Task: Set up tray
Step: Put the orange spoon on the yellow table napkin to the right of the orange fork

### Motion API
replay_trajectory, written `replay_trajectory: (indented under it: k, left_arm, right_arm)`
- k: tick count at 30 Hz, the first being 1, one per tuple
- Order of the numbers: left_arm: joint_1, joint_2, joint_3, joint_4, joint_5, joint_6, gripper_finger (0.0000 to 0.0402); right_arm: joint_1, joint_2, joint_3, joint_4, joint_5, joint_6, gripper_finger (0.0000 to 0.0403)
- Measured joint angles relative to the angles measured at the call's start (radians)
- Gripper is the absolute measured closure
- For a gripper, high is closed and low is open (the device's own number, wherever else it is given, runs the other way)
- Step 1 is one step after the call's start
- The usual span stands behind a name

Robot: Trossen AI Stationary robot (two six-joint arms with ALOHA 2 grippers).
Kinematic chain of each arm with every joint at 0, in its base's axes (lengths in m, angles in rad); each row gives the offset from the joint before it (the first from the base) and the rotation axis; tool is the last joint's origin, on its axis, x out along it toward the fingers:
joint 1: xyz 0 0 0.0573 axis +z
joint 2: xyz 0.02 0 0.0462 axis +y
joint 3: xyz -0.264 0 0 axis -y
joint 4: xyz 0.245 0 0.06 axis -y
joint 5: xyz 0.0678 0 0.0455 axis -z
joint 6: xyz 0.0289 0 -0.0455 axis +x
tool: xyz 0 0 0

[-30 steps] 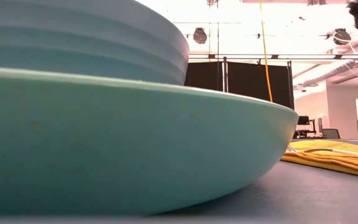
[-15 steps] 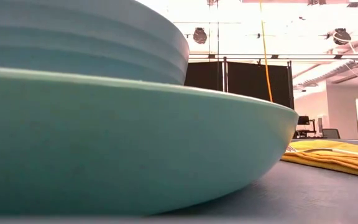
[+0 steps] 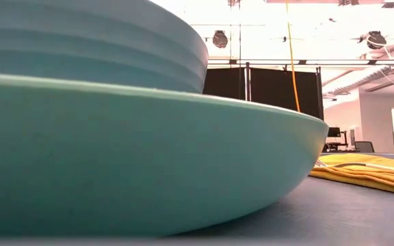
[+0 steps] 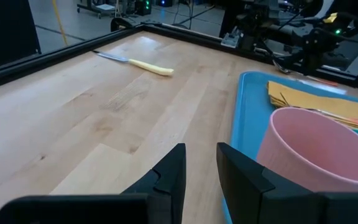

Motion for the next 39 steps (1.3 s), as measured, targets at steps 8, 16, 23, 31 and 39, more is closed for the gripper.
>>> replay_trajectory:
  k: [8, 16, 23, 31, 39]
  left_arm:
    - [0.000, 0.000, 0.000, 0.001, 0.000, -0.001, 0.0309]
    - [0.000, 0.000, 0.000, 0.001, 0.000, -0.017, 0.0309]
    - [0.000, 0.000, 0.000, 0.002, -0.001, -0.018, 0.0309]
    - [0.000, 0.000, 0.000, 0.002, -0.001, -0.020, 0.0309]
    - [0.000, 0.000, 0.000, 0.002, -0.002, -0.020, 0.0309]
  right_arm:
    - [0.000, -0.001, -0.033, -0.019, 0.002, 0.003, 0.0280]
    - [-0.004, -0.007, -0.113, 0.110, -0.001, 0.016, 0.0291]
    - [-0.006, -0.004, -0.113, 0.145, 0.083, 0.002, 0.0391]
    - [0.011, -0.003, -0.112, 0.146, 0.232, -0.007, 0.0398]
    - [0.016, -0.066, -0.050, 0.168, 0.645, -0.040, 0.0401]
